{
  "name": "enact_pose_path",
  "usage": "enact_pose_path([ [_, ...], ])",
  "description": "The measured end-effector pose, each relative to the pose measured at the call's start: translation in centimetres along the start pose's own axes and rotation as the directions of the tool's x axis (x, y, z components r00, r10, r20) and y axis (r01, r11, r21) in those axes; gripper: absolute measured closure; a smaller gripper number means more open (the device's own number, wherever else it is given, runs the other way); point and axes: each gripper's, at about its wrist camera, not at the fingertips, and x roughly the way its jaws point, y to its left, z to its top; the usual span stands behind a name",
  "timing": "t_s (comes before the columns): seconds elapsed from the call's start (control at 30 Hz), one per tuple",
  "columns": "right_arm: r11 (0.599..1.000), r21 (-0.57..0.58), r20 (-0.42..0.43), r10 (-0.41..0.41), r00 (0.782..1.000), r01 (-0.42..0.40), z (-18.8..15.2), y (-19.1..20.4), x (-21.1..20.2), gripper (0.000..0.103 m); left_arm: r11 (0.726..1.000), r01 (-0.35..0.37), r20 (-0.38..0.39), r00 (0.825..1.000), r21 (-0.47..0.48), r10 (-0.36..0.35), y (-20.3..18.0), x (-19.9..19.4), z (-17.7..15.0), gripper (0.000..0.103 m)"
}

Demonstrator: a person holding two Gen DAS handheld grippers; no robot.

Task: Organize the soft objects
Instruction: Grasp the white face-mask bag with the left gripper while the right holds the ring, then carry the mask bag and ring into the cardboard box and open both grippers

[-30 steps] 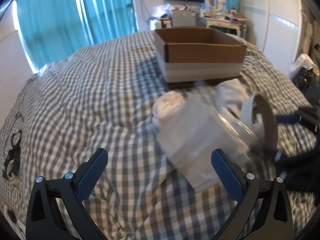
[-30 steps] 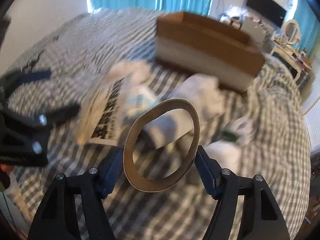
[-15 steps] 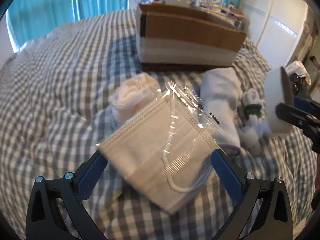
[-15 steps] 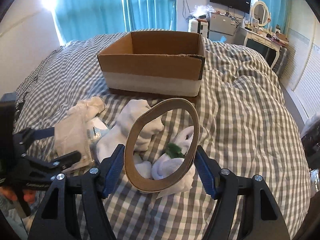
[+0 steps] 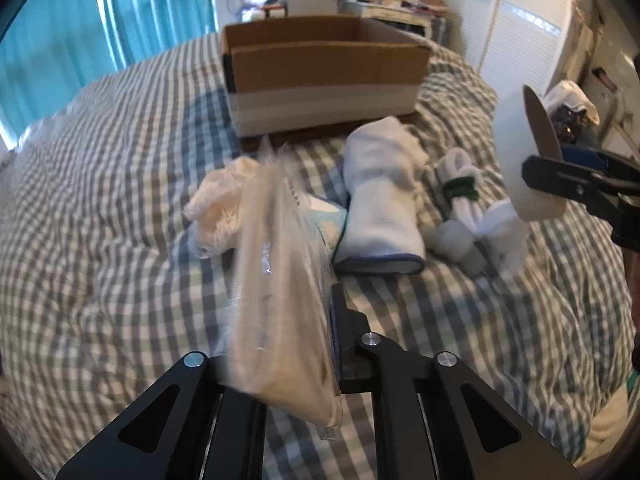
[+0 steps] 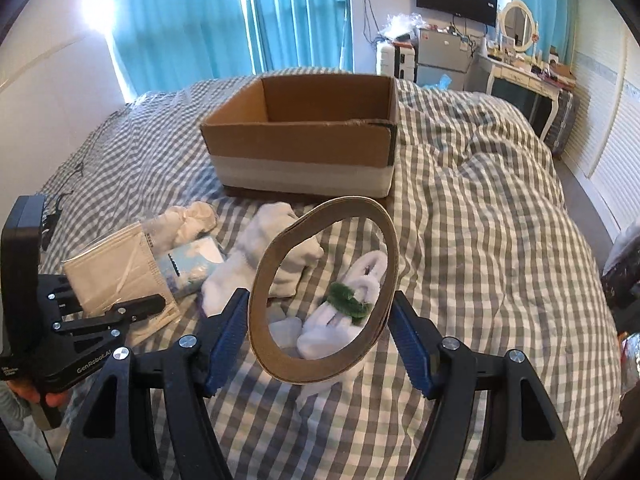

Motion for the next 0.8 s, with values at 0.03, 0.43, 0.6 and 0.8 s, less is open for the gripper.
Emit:
enact_pose_path([
  [0.03,1.000,-0.007,0.010,0.000,1.000,0.000,0.1,0.2,-0.5,0.034,1.000,0.005,0.005,1.000,0.004,-0.005,-0.1,-0.7,0.0,0.096],
  [0.43,0.998,-0.066,0.082,0.021,0.996,-0.016,1.1,1.8,-4.9,0.034,0.998,0.035,0.085,0.996,0.043,-0.039,-0.1,-6.3,2.8,0.096],
  [0.6,0.998,-0.051,0.118,0.031,0.992,-0.025,4.0,1.0,-6.2,0.034,0.996,0.077,0.107,0.991,0.054,-0.082,0.3,-7.6,6.3,0.096],
  [0.8,0.995,-0.097,0.158,0.053,0.986,-0.038,10.3,0.4,-6.6,0.034,0.995,0.066,0.141,0.987,0.069,-0.076,1.3,-7.6,12.5,0.096],
])
